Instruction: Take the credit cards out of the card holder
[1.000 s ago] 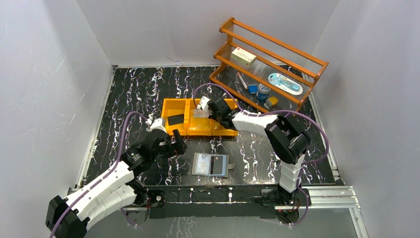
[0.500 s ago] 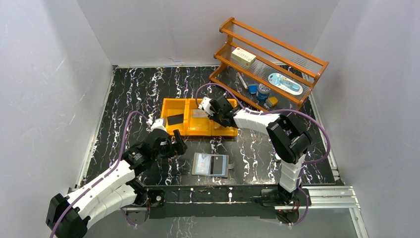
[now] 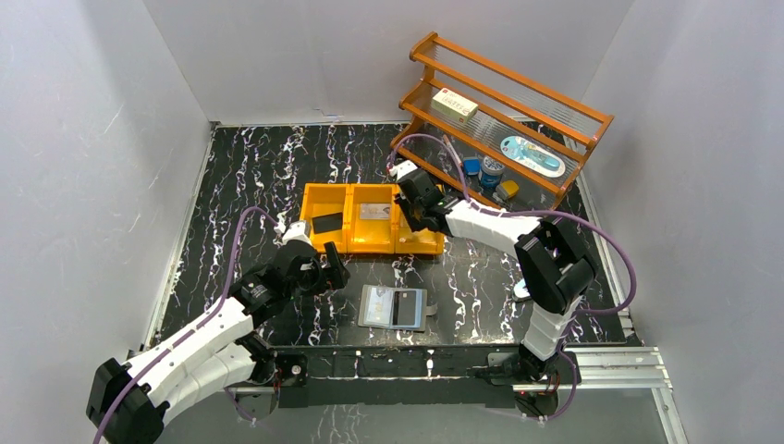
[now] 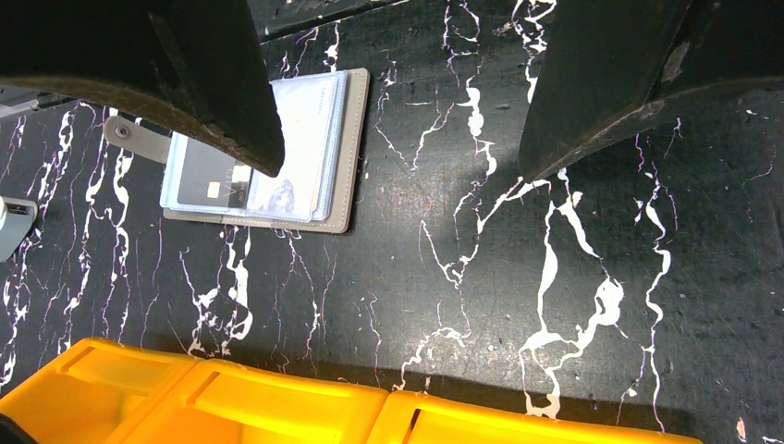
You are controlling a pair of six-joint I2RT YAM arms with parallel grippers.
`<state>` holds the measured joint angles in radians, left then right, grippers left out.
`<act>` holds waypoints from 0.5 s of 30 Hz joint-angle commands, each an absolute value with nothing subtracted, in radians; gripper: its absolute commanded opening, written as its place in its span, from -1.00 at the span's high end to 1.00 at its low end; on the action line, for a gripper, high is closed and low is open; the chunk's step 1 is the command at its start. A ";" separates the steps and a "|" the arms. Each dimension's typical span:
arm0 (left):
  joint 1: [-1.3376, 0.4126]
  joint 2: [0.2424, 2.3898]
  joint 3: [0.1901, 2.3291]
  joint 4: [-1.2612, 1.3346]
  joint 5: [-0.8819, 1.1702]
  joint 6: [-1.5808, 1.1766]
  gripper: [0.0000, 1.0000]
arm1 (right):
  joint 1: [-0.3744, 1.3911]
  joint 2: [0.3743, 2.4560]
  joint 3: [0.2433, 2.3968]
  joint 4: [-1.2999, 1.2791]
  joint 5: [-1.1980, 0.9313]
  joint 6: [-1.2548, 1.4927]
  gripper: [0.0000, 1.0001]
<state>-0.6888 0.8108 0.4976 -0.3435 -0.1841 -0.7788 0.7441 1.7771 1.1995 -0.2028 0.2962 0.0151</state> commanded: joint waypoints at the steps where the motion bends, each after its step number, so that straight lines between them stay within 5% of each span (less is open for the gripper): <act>1: -0.683 0.804 0.515 -0.329 -0.209 -0.784 -0.97 | 0.729 1.747 1.216 -0.244 0.251 0.311 0.39; 15: -0.682 0.778 0.522 -0.352 -0.207 -0.793 -0.97 | 0.705 1.734 1.172 -0.289 0.270 0.603 0.40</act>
<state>-0.6888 0.8082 0.5003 -0.3302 -0.1989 -0.7807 0.7124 1.7538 1.1530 -0.2657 0.2436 0.5053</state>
